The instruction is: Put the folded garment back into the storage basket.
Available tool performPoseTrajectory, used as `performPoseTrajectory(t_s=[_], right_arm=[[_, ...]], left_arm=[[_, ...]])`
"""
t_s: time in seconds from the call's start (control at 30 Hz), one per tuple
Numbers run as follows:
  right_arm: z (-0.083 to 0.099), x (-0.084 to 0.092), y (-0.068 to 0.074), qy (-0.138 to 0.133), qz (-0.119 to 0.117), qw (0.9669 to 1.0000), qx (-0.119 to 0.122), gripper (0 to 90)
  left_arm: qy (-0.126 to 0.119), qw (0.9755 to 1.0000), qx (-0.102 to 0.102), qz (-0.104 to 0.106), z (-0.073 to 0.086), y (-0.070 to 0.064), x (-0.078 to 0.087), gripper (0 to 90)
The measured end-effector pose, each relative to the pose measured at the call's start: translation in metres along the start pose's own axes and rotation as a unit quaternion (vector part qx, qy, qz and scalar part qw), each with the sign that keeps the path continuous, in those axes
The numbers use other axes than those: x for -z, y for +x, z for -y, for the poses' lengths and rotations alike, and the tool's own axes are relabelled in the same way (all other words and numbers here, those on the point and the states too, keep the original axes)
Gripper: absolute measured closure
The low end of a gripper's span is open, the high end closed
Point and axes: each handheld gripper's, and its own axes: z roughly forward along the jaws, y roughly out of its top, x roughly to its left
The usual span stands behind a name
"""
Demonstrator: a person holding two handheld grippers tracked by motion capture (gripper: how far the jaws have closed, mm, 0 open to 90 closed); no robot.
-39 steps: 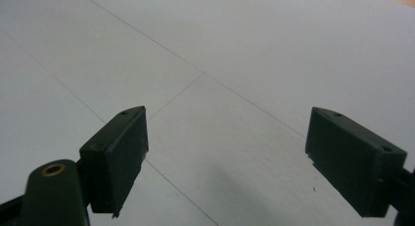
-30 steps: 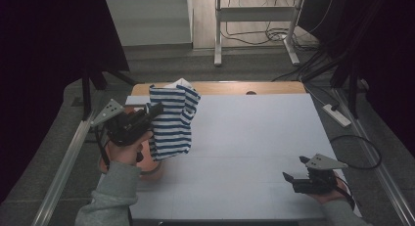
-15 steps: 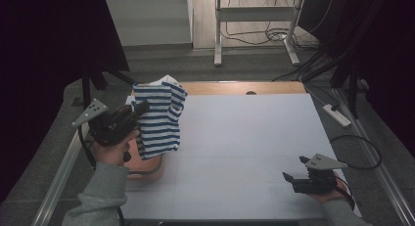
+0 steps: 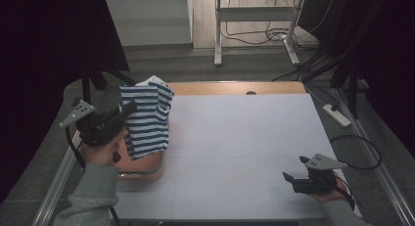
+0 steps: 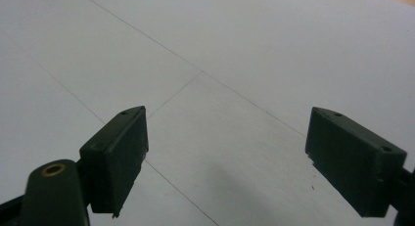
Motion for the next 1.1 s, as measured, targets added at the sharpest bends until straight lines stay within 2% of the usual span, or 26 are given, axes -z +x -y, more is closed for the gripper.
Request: performPoseTrajectory(t_s=[0.57,1.1], right_arm=[[0.000,0.000,0.000,0.003,0.002,1.0000,0.000,16.7],[0.000,-0.001,0.000,0.003,0.002,1.0000,0.001,16.7]], left_arm=[[0.011,0.9996,0.010,-0.023,0.007,0.019,0.007,76.9],[0.026,0.9989,0.015,-0.037,0.015,0.031,0.007,76.8]])
